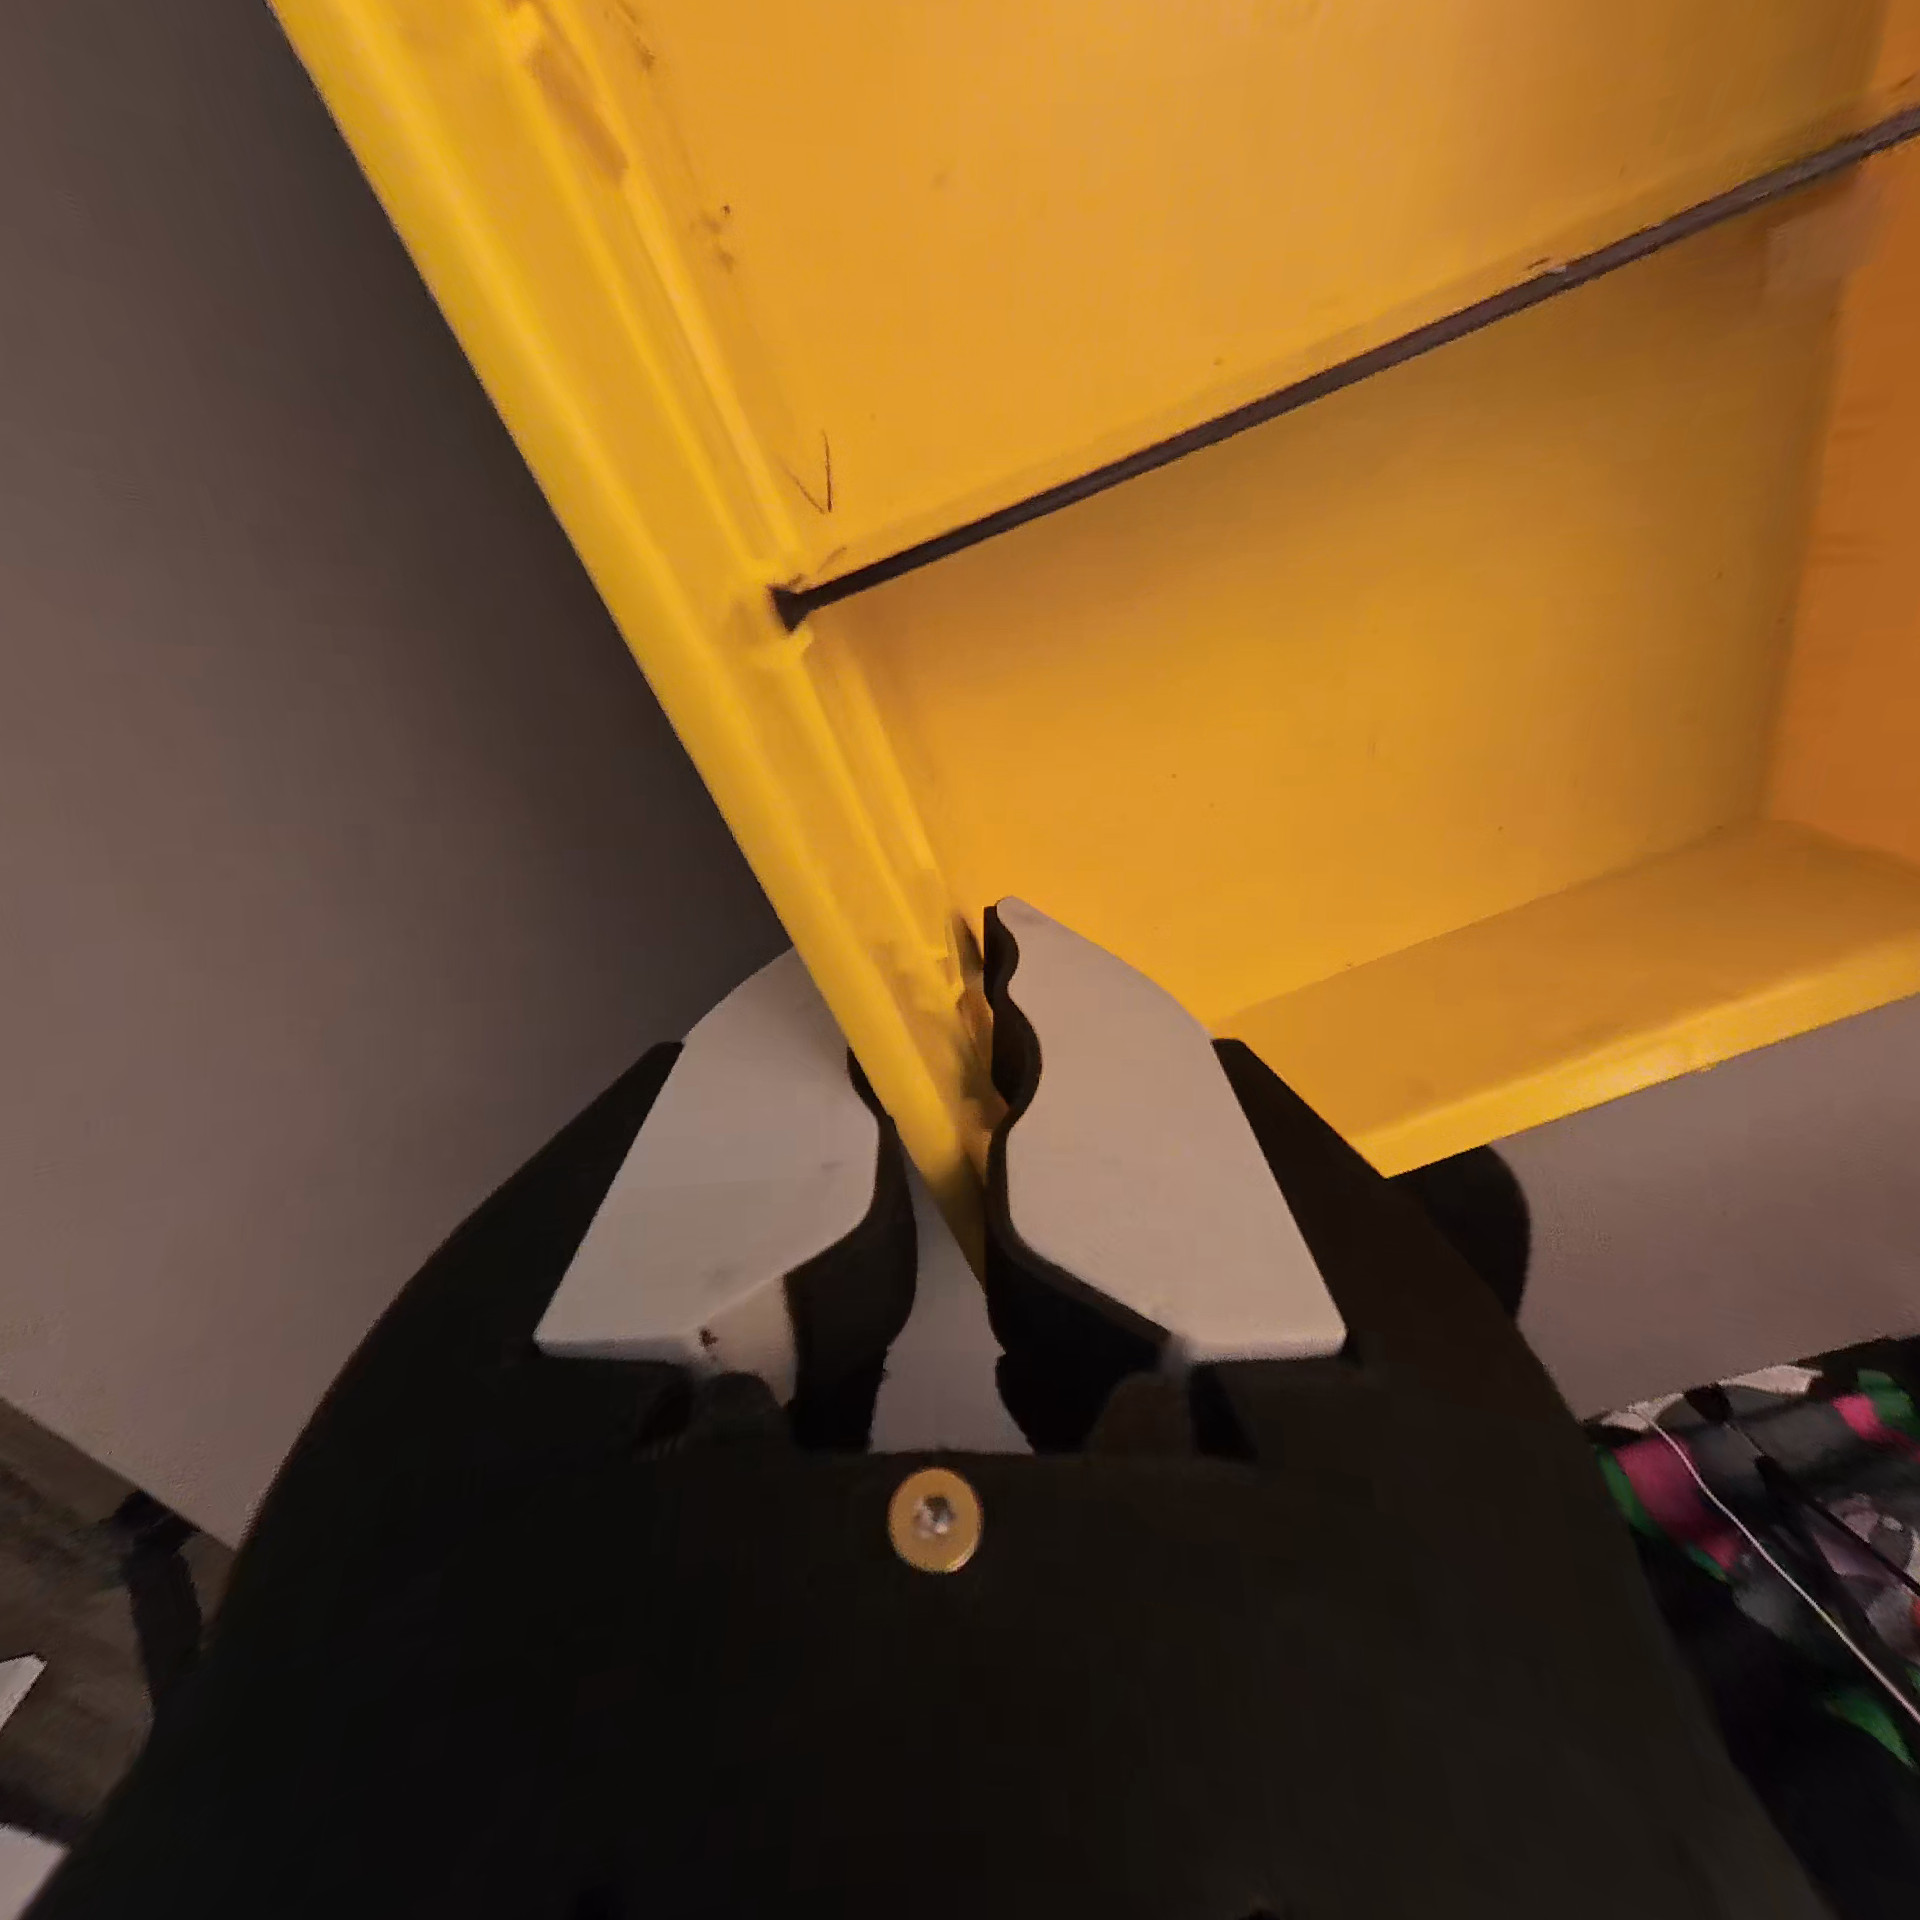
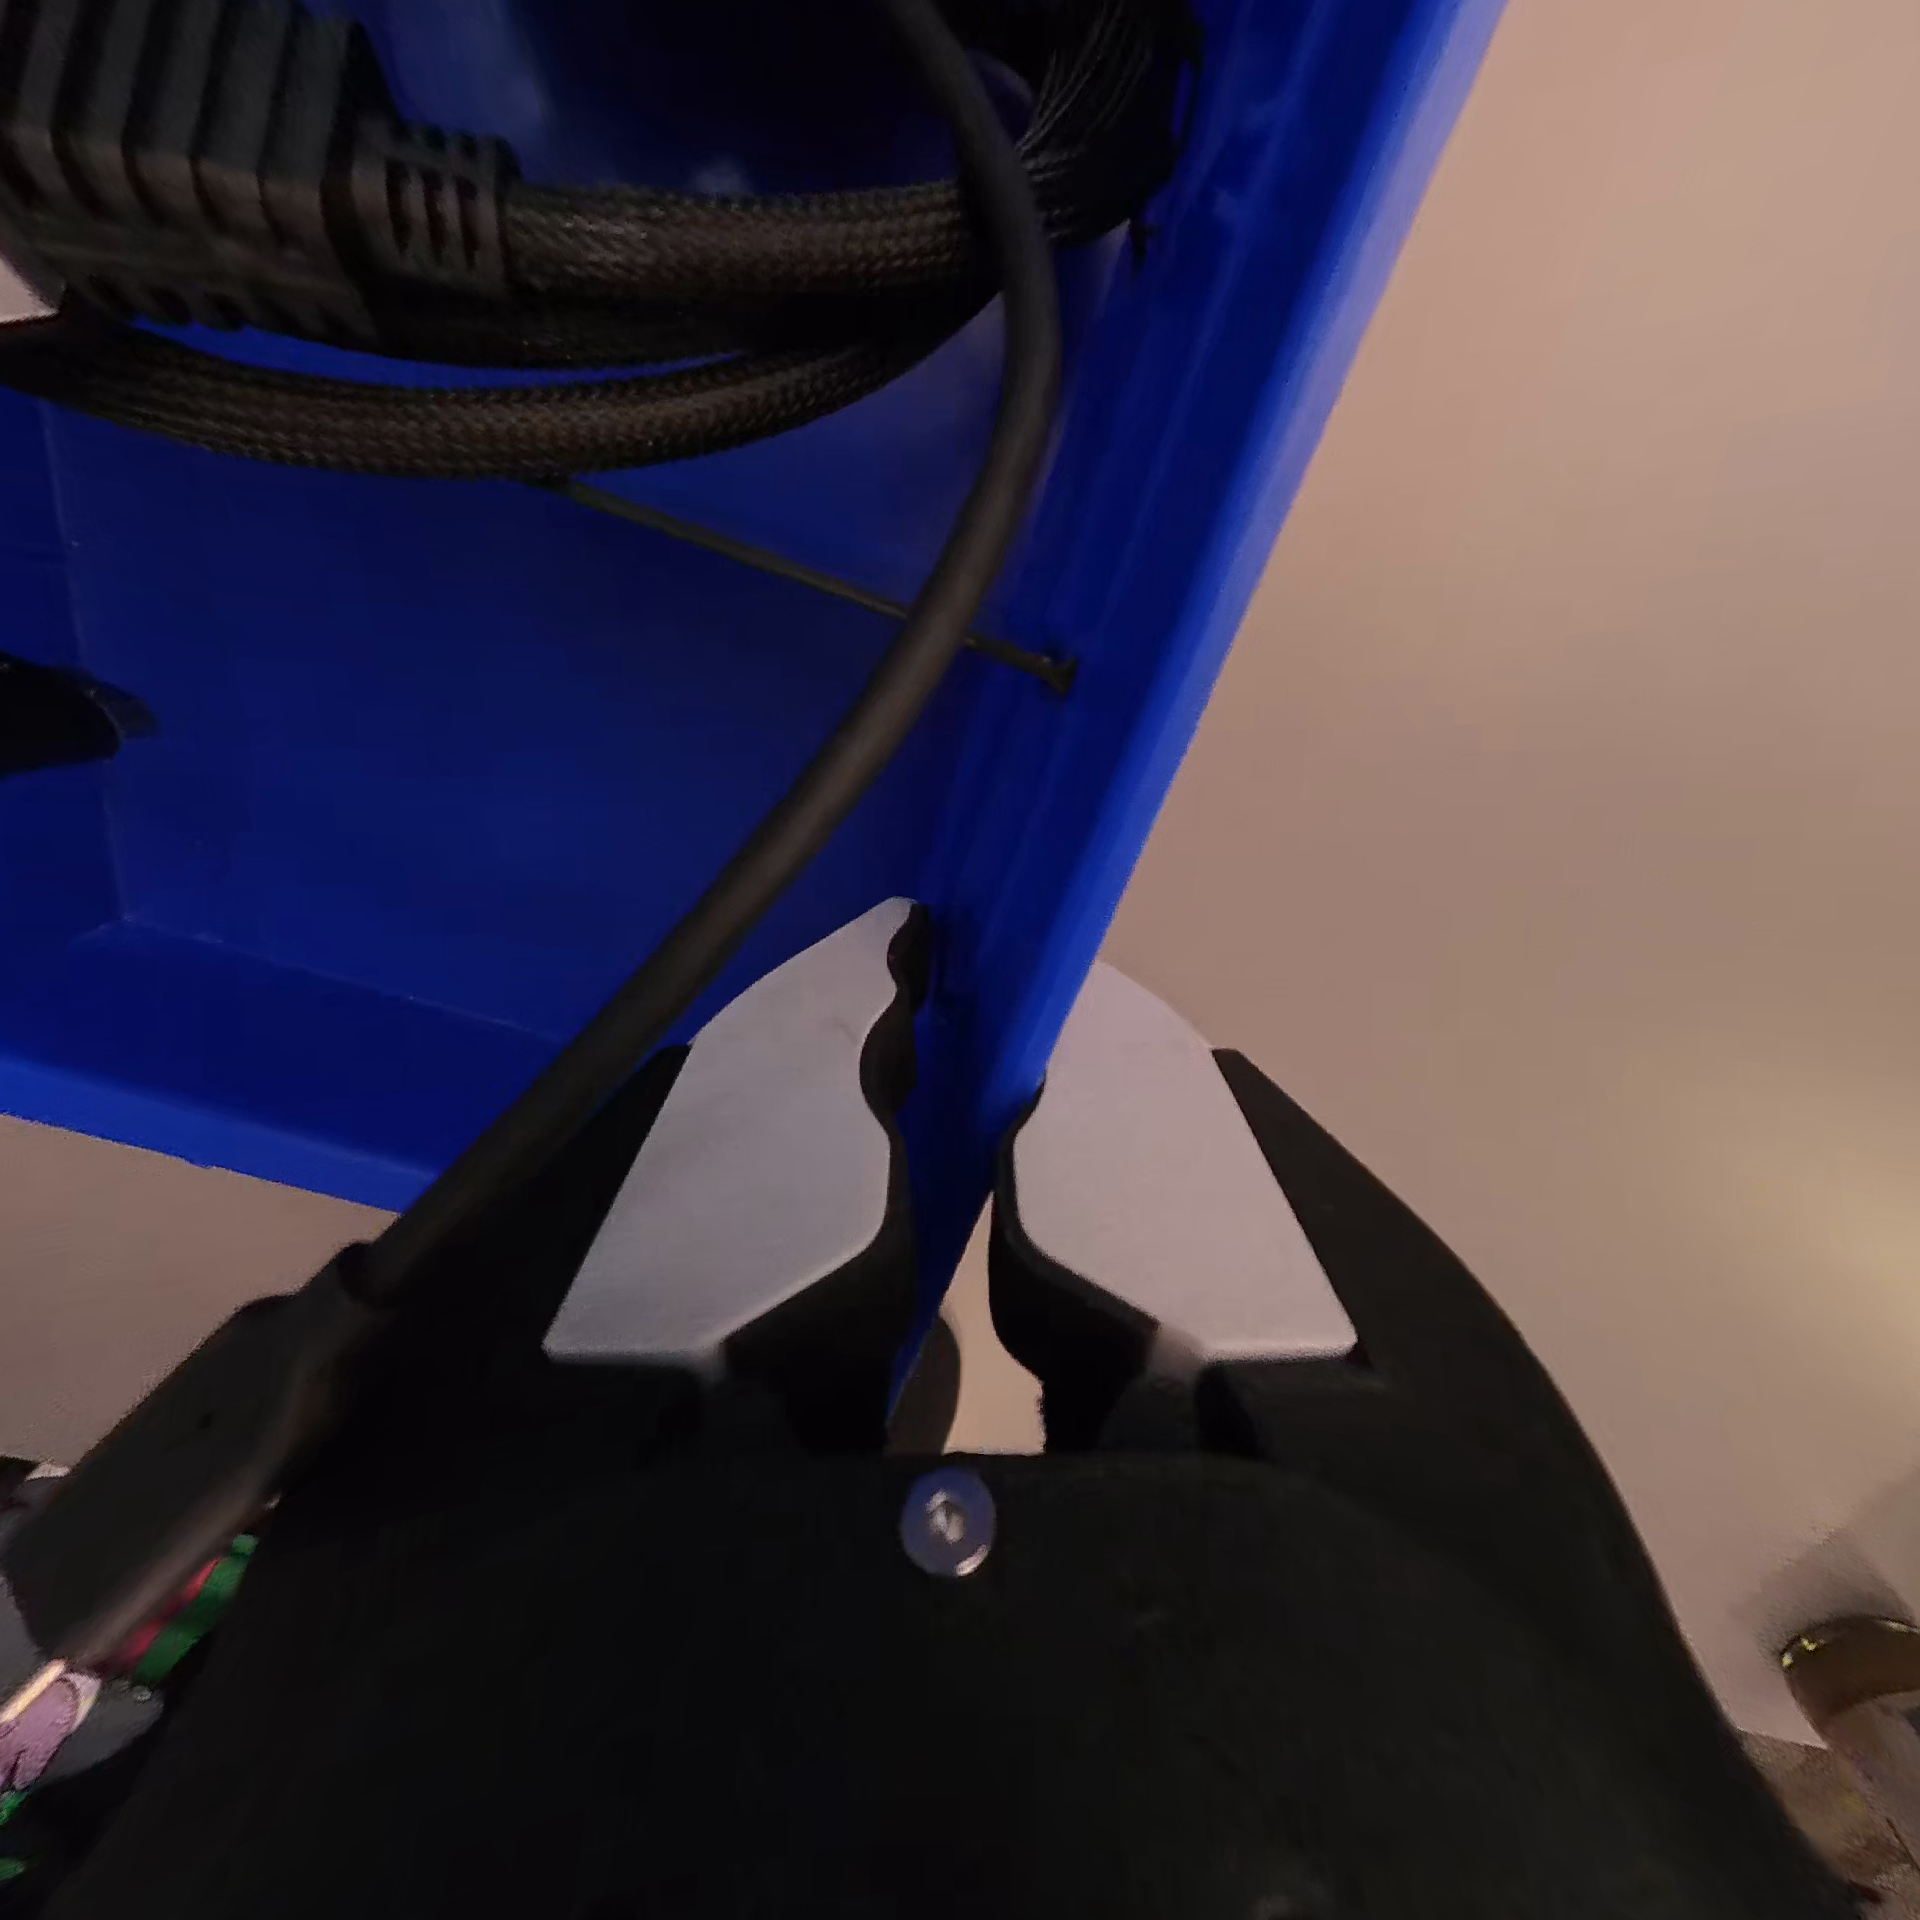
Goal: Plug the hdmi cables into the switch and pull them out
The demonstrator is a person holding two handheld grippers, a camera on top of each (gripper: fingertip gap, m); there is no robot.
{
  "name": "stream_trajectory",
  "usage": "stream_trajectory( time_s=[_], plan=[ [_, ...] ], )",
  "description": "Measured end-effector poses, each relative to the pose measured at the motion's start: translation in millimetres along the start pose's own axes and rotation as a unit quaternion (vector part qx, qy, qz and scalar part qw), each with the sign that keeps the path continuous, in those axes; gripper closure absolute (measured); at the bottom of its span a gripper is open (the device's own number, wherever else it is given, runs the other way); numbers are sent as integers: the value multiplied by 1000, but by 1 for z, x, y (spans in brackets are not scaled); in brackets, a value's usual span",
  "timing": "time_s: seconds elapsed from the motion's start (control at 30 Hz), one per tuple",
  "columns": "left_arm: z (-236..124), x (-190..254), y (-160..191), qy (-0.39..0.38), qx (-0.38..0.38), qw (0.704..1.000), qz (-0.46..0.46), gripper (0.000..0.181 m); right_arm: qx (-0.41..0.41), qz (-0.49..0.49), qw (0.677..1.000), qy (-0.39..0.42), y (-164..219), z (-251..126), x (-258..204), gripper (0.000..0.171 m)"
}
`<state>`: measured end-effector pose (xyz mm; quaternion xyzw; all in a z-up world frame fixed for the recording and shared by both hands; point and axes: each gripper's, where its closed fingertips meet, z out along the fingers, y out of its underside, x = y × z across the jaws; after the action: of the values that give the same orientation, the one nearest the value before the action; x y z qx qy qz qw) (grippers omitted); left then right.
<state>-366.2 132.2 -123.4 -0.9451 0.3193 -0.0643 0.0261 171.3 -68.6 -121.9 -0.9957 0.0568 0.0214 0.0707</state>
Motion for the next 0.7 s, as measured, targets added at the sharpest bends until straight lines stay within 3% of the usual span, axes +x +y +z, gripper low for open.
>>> stream_trajectory(
  time_s=[0.27,0.4,0.47,0.57,0.63,0.7],
  plan=[
    [4,37,0,8,-40,998,44,167,3,-47,999,-5,-15,4,-37,158],
    [1,47,7,46,-44,997,50,163,37,-18,999,-22,-16,-15,-30,144],
    [-8,46,6,60,-22,997,39,164,91,13,995,-42,-15,-44,-25,139],
    [-33,39,0,58,48,997,21,163,215,50,975,-8,-11,-108,-20,144],
    [-51,36,0,54,87,995,17,160,333,15,943,14,-15,-158,-43,143],
    [-69,32,0,43,127,991,13,161,459,-75,885,-23,-22,-198,-107,140]
  ],
)
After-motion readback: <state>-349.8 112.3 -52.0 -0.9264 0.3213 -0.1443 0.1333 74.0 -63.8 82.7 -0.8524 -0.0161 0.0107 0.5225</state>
